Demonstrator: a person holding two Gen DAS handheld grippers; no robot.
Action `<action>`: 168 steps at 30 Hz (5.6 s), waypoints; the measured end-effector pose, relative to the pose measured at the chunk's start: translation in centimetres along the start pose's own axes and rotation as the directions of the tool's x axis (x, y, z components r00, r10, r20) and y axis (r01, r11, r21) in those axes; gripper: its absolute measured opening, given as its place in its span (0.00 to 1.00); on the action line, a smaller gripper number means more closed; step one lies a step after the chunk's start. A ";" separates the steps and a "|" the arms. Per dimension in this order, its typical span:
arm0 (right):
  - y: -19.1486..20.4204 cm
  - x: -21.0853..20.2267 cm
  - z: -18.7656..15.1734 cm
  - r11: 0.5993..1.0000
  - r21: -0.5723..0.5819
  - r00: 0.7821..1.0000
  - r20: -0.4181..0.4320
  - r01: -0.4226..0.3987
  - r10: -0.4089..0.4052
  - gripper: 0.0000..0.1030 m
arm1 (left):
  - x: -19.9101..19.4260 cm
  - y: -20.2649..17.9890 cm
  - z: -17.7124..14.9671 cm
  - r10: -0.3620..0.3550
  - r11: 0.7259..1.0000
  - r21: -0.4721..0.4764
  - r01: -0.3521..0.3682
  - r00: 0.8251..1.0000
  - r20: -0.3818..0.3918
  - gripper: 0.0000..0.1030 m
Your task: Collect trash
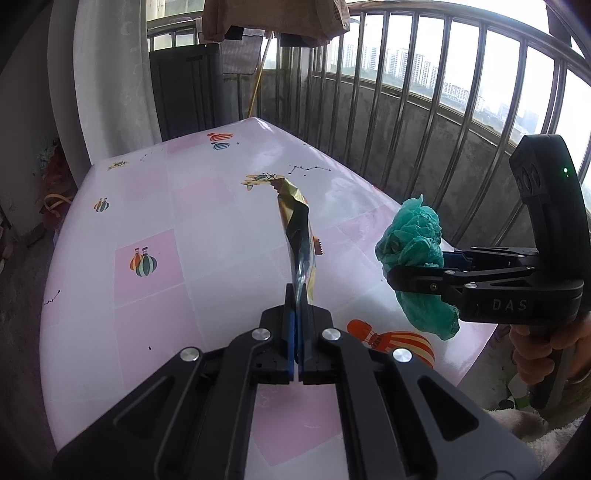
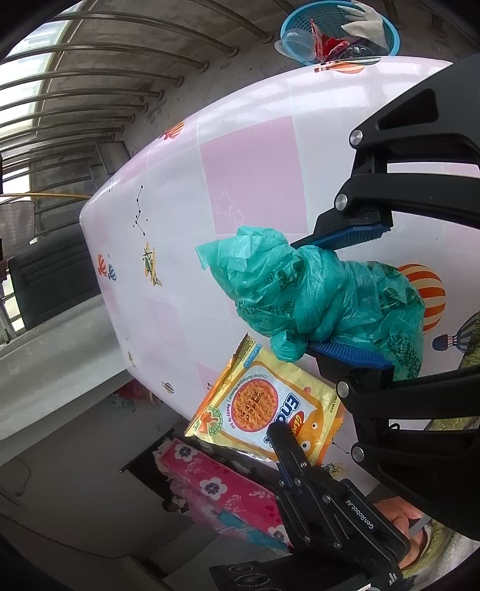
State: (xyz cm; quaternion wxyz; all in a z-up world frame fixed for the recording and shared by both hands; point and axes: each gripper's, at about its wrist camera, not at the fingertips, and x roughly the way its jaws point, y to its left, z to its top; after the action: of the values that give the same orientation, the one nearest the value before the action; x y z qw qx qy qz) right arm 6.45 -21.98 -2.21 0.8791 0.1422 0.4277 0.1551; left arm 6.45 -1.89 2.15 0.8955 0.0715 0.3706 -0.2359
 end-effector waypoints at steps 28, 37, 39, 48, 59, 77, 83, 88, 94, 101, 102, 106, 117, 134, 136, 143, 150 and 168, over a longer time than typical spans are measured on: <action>-4.0 -4.7 -0.7 0.996 0.094 0.994 0.109 0.010 -0.020 0.44 | 0.3 -5.0 2.9 -0.030 0.989 0.144 0.026 0.999 0.030 0.00; -7.1 -7.3 0.0 0.985 0.167 0.983 0.170 0.045 -0.074 0.44 | 1.9 -8.3 5.5 -0.092 0.971 0.225 0.081 0.995 0.037 0.00; -8.2 -8.1 0.1 0.979 0.190 0.977 0.180 0.077 -0.112 0.44 | 2.5 -9.2 6.3 -0.125 0.964 0.241 0.114 0.992 0.033 0.00; -16.8 -13.9 -0.9 0.870 0.441 0.907 0.237 0.220 -0.349 0.44 | 6.6 -15.0 10.9 -0.303 0.895 0.335 0.295 0.952 -0.029 0.00; -27.1 -16.1 -5.5 0.638 0.731 0.850 0.158 0.242 -0.503 0.44 | 17.4 -24.8 12.7 -0.473 0.789 0.278 0.548 0.830 -0.294 0.00; -41.1 -10.7 -8.3 0.455 0.876 0.895 0.063 0.163 -0.442 0.49 | 30.5 -35.5 10.3 -0.480 0.750 0.194 0.632 0.722 -0.499 0.00; -43.7 -8.5 -9.8 0.378 0.903 0.901 -0.022 0.204 -0.433 0.62 | 31.9 -35.4 10.9 -0.503 0.773 0.140 0.619 0.732 -0.460 0.34; -43.1 -8.8 -10.0 0.371 0.903 0.886 -0.019 0.214 -0.464 0.65 | 30.9 -34.3 11.6 -0.528 0.772 0.121 0.624 0.736 -0.424 0.43; -41.5 -9.6 -9.1 0.390 0.895 0.872 0.003 0.217 -0.490 0.65 | 28.8 -32.9 12.6 -0.552 0.767 0.120 0.631 0.743 -0.379 0.50; -37.5 -11.1 -5.5 0.485 0.826 0.840 0.028 0.286 -0.542 0.65 | 23.7 -30.5 13.5 -0.553 0.768 0.169 0.618 0.773 -0.310 0.66; -36.7 -11.3 -4.8 0.506 0.810 0.838 0.032 0.298 -0.545 0.65 | 22.9 -30.0 13.5 -0.540 0.776 0.183 0.604 0.786 -0.300 0.67; -33.2 -11.9 -2.3 0.574 0.738 0.824 0.044 0.354 -0.565 0.69 | 18.8 -26.7 13.4 -0.474 0.828 0.218 0.517 0.852 -0.222 0.79; -19.1 -13.1 4.1 0.765 0.455 0.796 0.177 0.456 -0.579 0.87 | 9.1 -13.9 12.5 -0.270 0.962 0.053 0.269 0.963 0.015 0.88; -0.3 -7.9 2.6 0.890 -0.043 0.870 0.236 0.453 -0.432 0.94 | -2.1 0.9 2.1 0.264 0.941 -0.232 -0.245 0.963 0.053 0.90; 0.7 -7.4 2.1 0.885 -0.061 0.868 0.236 0.462 -0.437 0.94 | -2.3 1.9 0.9 0.269 0.928 -0.274 -0.253 0.963 0.023 0.90; 3.8 -7.7 0.2 0.844 -0.114 0.828 0.300 0.524 -0.474 0.94 | -2.1 2.3 -1.8 0.284 0.885 -0.367 -0.286 0.957 -0.060 0.90; 3.3 -7.0 -2.6 0.853 -0.080 0.846 0.206 0.516 -0.492 0.94 | -1.4 1.2 -2.7 0.307 0.895 -0.300 -0.329 0.944 -0.122 0.90; -1.4 -7.2 -5.5 0.798 0.005 0.797 0.032 0.603 -0.603 0.94 | 1.6 -2.2 -2.9 0.272 0.935 -0.164 -0.313 0.935 -0.229 0.90</action>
State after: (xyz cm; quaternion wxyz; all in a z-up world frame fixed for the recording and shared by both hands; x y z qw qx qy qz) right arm -1.97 -25.46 -0.94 0.8899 -0.0010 0.4362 -0.1338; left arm 4.61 -3.51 -0.93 0.8808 0.0603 0.4667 -0.0528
